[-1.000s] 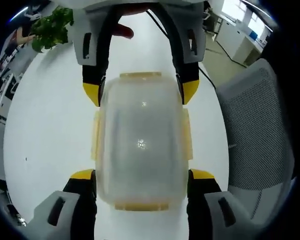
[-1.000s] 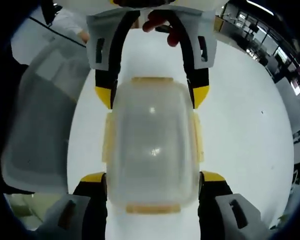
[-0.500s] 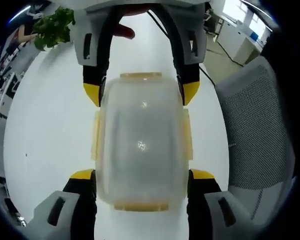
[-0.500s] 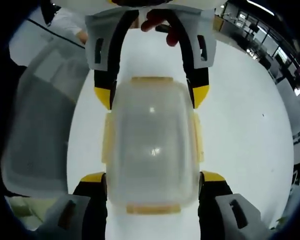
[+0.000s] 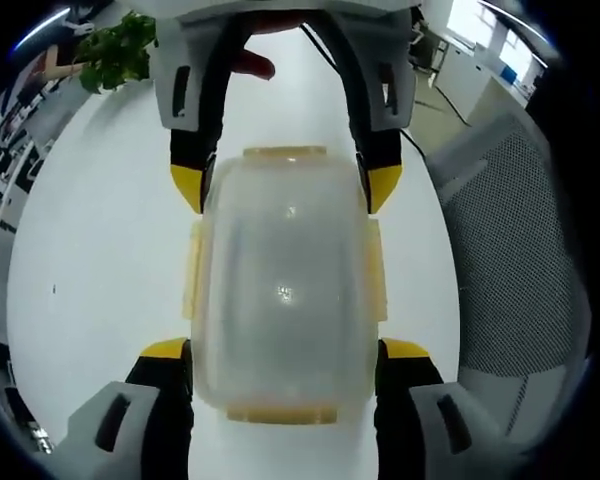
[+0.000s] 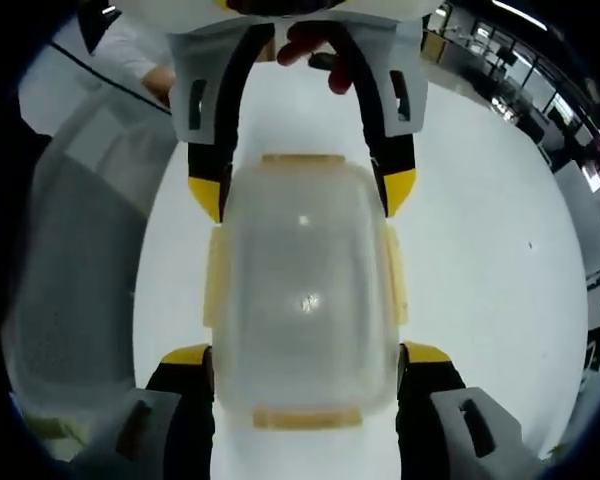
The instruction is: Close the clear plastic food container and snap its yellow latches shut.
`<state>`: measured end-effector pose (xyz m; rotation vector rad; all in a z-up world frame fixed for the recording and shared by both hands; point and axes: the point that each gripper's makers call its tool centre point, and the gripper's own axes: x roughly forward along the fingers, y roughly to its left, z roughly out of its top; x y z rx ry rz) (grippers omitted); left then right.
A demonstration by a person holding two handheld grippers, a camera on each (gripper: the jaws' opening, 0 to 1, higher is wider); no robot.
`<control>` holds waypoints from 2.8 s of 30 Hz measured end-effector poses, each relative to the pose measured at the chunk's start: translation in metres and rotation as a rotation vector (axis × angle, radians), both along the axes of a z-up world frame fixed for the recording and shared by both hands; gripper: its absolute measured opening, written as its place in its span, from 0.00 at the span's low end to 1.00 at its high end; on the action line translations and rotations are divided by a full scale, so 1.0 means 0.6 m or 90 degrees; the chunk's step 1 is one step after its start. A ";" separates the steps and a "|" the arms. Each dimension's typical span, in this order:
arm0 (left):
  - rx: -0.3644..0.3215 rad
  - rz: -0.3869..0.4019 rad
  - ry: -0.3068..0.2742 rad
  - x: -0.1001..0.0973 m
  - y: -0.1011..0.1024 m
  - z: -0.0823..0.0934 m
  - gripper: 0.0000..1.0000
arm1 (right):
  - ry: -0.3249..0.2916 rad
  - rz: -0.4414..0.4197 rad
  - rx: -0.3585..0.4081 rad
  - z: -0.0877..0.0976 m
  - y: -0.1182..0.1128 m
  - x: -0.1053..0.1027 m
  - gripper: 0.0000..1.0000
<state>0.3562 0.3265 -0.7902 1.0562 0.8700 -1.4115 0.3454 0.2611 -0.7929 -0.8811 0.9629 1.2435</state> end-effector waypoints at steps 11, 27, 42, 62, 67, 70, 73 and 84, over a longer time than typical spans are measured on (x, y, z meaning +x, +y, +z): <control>-0.018 -0.006 0.005 0.008 0.038 0.000 0.74 | -0.001 -0.014 -0.005 0.000 0.040 0.006 0.75; -0.021 0.008 0.006 -0.002 0.090 0.000 0.74 | -0.002 -0.003 -0.020 -0.002 0.092 -0.001 0.75; -0.028 0.016 0.008 -0.004 0.133 -0.001 0.75 | -0.004 -0.002 -0.026 -0.002 0.136 -0.003 0.75; -0.040 0.027 0.009 0.003 0.127 -0.002 0.75 | -0.004 0.000 -0.015 -0.002 0.130 0.005 0.75; -0.046 0.016 0.010 0.012 0.125 -0.001 0.75 | -0.005 -0.011 -0.019 -0.002 0.128 0.011 0.75; -0.045 0.017 0.010 0.014 0.124 -0.001 0.75 | -0.004 -0.010 -0.020 -0.002 0.127 0.016 0.75; -0.051 0.019 0.011 0.020 0.124 -0.001 0.76 | -0.004 -0.009 -0.022 -0.003 0.127 0.020 0.75; -0.063 0.015 0.013 0.039 0.123 0.001 0.76 | -0.005 -0.016 -0.022 -0.002 0.126 0.038 0.75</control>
